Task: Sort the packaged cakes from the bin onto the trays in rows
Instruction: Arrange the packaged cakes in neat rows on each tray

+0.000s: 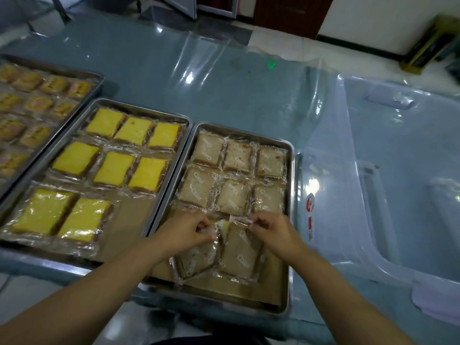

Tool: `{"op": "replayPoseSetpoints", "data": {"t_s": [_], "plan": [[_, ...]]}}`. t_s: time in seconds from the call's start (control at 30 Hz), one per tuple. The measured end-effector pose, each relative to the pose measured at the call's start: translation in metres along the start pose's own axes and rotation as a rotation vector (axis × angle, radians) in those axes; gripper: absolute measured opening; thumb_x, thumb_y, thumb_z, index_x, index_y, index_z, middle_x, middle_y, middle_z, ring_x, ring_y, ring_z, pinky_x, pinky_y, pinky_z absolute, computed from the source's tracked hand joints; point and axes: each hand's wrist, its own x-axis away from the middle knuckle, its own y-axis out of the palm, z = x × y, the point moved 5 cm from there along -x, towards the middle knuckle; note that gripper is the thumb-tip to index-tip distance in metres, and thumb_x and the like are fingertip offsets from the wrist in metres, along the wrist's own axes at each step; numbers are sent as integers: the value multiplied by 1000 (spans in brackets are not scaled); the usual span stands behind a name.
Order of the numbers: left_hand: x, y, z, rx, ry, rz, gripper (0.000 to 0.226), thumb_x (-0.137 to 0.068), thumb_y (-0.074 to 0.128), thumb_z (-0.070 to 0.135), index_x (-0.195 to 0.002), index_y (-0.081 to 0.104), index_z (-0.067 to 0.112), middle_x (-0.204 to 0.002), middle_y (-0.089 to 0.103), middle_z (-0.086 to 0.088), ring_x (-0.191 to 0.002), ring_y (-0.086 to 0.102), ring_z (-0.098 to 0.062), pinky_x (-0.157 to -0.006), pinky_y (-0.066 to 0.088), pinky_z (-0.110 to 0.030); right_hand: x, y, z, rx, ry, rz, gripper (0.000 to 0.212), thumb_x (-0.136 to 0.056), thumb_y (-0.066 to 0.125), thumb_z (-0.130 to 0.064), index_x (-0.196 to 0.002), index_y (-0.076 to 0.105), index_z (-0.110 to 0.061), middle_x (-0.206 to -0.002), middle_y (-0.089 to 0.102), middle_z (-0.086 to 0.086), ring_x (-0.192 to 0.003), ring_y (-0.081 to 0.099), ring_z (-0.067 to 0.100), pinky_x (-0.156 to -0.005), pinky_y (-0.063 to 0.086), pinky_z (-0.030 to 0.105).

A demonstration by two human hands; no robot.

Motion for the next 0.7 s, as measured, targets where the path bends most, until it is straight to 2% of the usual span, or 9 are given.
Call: {"op": "replayPoseSetpoints", "data": {"t_s": [0.07,0.13,0.23,0.33,0.4,0.5,0.6,0.67,0.7], "plan": [[1,-2,-3,-22,21,-23,28,-72,70,52,-86,50,39,-80,50,19,-75,48,4,-61,39,-20,1,-5,0,-1,85,70,12,-87,63,-20,-81,71,-26,-79,69,-6,-78,64,13,-73,54,38],[3,-5,-4,-40,38,-30,30,-70,71,50,-88,51,36,-80,50,18,-74,48,4,-62,42,-21,5,-9,-2,121,140,130,14,-88,59,-24,-80,69,-28,-74,66,-9,-73,62,12,-64,51,32],[9,-14,-8,-2,51,14,26,-71,70,45,-79,48,33,-77,53,12,-69,49,0,-61,42,-24,13,-13,-11,419,145,226,15,-90,54,-26,-82,67,-29,-65,57,-13,-61,55,7,-49,30,18],[19,-23,-20,56,0,47,26,-75,69,42,-85,48,30,-81,56,10,-73,53,-3,-63,44,-24,17,-8,-15,649,164,259,19,-92,50,-27,-88,68,-26,-68,55,-7,-62,52,12,-48,23,18],[24,-25,-30,64,-33,51,29,-79,67,43,-93,48,27,-85,55,11,-77,54,-4,-67,47,-25,17,-2,-14,733,162,240,21,-92,50,-26,-94,70,-22,-78,62,-4,-68,51,13,-56,33,22],[32,-29,-38,90,-49,96,38,-78,67,47,-104,45,30,-91,55,15,-81,52,0,-63,42,-19,16,10,-11,827,153,247,25,-87,52,-21,-107,67,-21,-105,64,0,-98,51,19,-82,38,32],[40,-37,-40,67,-40,162,53,-80,67,45,-125,43,28,-100,63,9,-85,58,-5,-71,52,-29,15,32,-19,809,77,306,24,-88,51,-23,-103,69,-20,-108,64,-2,-105,47,19,-87,34,32],[45,-42,-40,-1,-51,189,67,-81,65,45,-137,33,27,-90,63,8,-75,59,-6,-67,53,-32,11,49,-19,830,105,284,28,-92,45,-31,-103,68,-19,-110,62,-1,-107,44,20,-88,33,34],[47,-45,-40,-27,-54,196,72,-81,64,46,-141,29,28,-84,60,9,-69,57,-4,-62,52,-28,9,56,-16,853,145,262,31,-93,42,-34,-105,66,-19,-113,59,1,-109,42,21,-90,33,35]]}}
